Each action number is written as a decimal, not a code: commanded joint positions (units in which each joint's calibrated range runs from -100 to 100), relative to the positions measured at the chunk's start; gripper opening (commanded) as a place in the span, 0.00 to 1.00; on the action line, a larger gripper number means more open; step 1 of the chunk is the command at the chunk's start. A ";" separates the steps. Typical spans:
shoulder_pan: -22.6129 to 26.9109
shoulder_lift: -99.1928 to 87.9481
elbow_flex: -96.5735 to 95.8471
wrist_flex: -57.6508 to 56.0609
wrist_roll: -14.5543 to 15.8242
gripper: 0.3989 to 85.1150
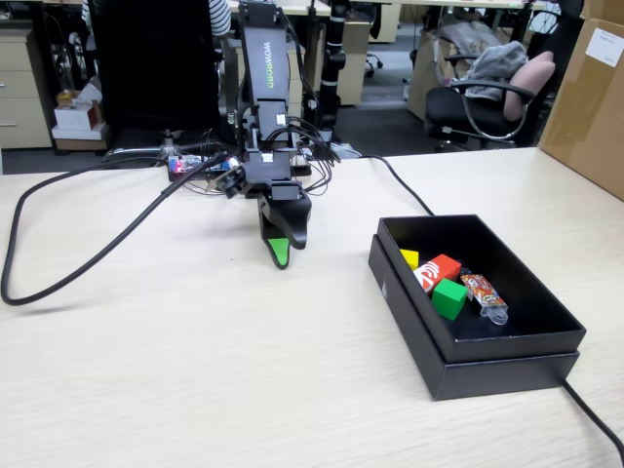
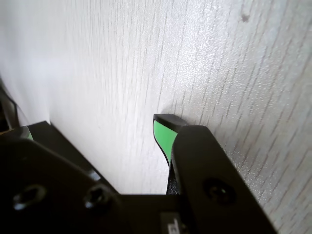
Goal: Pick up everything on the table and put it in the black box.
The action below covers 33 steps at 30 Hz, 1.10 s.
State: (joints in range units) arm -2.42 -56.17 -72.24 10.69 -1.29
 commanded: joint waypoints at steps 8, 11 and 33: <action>0.54 -1.94 -5.19 5.42 2.69 0.58; 0.78 -1.48 -6.82 7.15 2.83 0.58; 0.54 -1.71 -8.36 9.14 2.78 0.57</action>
State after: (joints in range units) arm -1.83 -57.06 -80.37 19.98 1.20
